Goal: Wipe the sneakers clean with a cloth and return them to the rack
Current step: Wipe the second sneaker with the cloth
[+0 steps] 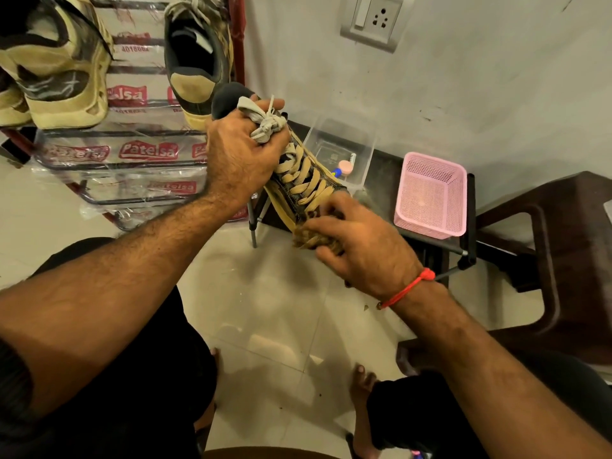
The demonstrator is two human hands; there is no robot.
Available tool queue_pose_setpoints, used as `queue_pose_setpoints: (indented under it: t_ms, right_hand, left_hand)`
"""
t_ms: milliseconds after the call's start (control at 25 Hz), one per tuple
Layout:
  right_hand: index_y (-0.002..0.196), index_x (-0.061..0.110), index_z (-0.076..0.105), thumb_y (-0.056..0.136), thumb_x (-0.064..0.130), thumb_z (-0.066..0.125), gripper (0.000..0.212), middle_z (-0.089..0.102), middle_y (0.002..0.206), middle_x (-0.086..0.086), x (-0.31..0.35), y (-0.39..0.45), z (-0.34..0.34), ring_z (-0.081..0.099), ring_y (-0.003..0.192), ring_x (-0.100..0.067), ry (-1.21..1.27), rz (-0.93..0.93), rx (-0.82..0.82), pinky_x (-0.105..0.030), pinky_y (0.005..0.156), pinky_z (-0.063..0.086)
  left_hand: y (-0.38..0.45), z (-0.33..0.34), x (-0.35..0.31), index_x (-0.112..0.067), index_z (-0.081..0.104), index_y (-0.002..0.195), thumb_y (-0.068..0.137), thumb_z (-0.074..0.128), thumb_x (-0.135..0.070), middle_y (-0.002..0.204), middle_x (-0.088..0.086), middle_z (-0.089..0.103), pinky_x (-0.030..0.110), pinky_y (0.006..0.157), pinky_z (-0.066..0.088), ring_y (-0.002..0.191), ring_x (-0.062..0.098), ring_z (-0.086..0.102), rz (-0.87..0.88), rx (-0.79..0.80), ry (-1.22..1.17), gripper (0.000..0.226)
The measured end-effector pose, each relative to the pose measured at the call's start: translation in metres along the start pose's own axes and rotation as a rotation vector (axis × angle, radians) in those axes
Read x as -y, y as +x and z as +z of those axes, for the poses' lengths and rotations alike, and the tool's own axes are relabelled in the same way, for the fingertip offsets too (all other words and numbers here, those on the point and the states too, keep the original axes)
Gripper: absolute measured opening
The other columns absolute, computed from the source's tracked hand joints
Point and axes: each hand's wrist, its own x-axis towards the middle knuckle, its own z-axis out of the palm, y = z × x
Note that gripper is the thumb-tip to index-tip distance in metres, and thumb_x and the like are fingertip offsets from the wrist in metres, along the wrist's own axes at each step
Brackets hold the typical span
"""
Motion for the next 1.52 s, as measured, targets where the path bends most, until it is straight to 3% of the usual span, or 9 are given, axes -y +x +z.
queue_pose_setpoints:
  t_ms: [160,320,480,640,760,880,1040,1360,1520]
  right_hand:
    - [0.111,0.013,0.074,0.084,0.025,0.06,0.033,0.055,0.11,-0.013,-0.039,0.007,-0.02,0.055,0.092,-0.025,0.015,0.29,-0.201,-0.046,0.075,0.057]
    - [0.113,0.015,0.072,0.089,0.036,0.051,0.039,0.056,0.11,-0.011,0.0,-0.001,0.004,0.057,0.096,-0.024,-0.008,0.038,-0.046,-0.034,0.073,0.056]
    - [0.116,0.014,0.072,0.09,0.023,0.065,0.028,0.052,0.115,-0.011,-0.028,0.009,-0.014,0.049,0.101,-0.02,-0.012,0.279,-0.135,-0.046,0.079,0.058]
    - [0.108,0.013,0.073,0.089,0.036,0.051,0.037,0.056,0.107,-0.014,0.002,0.001,0.005,0.058,0.093,-0.028,-0.059,0.009,-0.012,-0.035,0.071,0.055]
    - [0.109,0.011,0.074,0.087,0.02,0.067,0.025,0.053,0.112,-0.015,-0.031,0.007,-0.008,0.055,0.098,-0.031,-0.08,0.253,-0.076,-0.04,0.077,0.055]
    - [0.107,0.011,0.076,0.084,0.011,0.068,0.024,0.052,0.109,-0.015,-0.068,0.002,-0.027,0.056,0.099,-0.032,-0.099,0.464,-0.229,-0.037,0.087,0.05]
    - [0.107,0.017,0.077,0.08,0.026,0.056,0.035,0.057,0.107,-0.006,-0.053,0.001,-0.026,0.055,0.096,-0.014,0.129,0.335,-0.326,-0.01,0.087,0.04]
    - [0.089,0.016,0.08,0.078,0.037,0.053,0.035,0.066,0.095,0.001,-0.039,0.003,-0.026,0.059,0.08,-0.01,0.152,0.062,0.02,-0.023,0.075,0.051]
    - [0.084,0.017,0.078,0.078,0.028,0.055,0.026,0.068,0.093,0.003,-0.046,-0.002,-0.032,0.064,0.084,-0.01,0.28,0.208,-0.171,-0.022,0.08,0.052]
  left_hand:
    - [0.002,-0.002,-0.003,-0.013,0.074,0.121,0.09,0.064,-0.035,0.116,0.0,0.075,0.031,0.09,0.06,0.102,0.006,0.07,0.009,-0.026,-0.014,0.04]
    - [-0.002,0.0,-0.001,-0.025,0.074,0.118,0.088,0.064,-0.044,0.116,-0.012,0.072,0.049,0.1,0.054,0.108,0.008,0.068,0.017,0.013,0.017,0.037]
    - [-0.002,0.0,-0.006,-0.015,0.073,0.122,0.089,0.063,-0.039,0.117,-0.005,0.072,0.036,0.094,0.06,0.106,0.006,0.069,0.006,0.006,-0.027,0.042]
    - [-0.007,0.001,-0.003,-0.022,0.074,0.121,0.088,0.064,-0.043,0.121,-0.006,0.072,0.048,0.102,0.053,0.117,0.011,0.066,0.04,0.051,0.034,0.041]
    - [-0.007,0.0,-0.003,-0.017,0.073,0.123,0.089,0.063,-0.042,0.124,-0.001,0.072,0.045,0.105,0.053,0.124,0.009,0.062,0.04,0.068,0.03,0.043]
    - [-0.001,-0.002,-0.006,-0.013,0.074,0.119,0.089,0.063,-0.039,0.104,0.0,0.076,0.033,0.079,0.063,0.092,0.007,0.073,-0.047,0.016,-0.076,0.041]
    - [0.001,-0.001,-0.003,-0.014,0.074,0.119,0.089,0.065,-0.036,0.099,-0.002,0.076,0.03,0.076,0.063,0.087,0.005,0.073,-0.07,-0.011,-0.086,0.038]
    - [-0.002,-0.004,0.002,-0.018,0.074,0.119,0.088,0.065,-0.04,0.102,-0.004,0.076,0.033,0.077,0.064,0.09,0.005,0.073,-0.088,0.013,-0.076,0.04]
    - [0.0,-0.004,-0.005,-0.017,0.074,0.118,0.089,0.067,-0.032,0.107,-0.006,0.075,0.029,0.083,0.062,0.095,0.002,0.072,-0.04,0.021,-0.12,0.033]
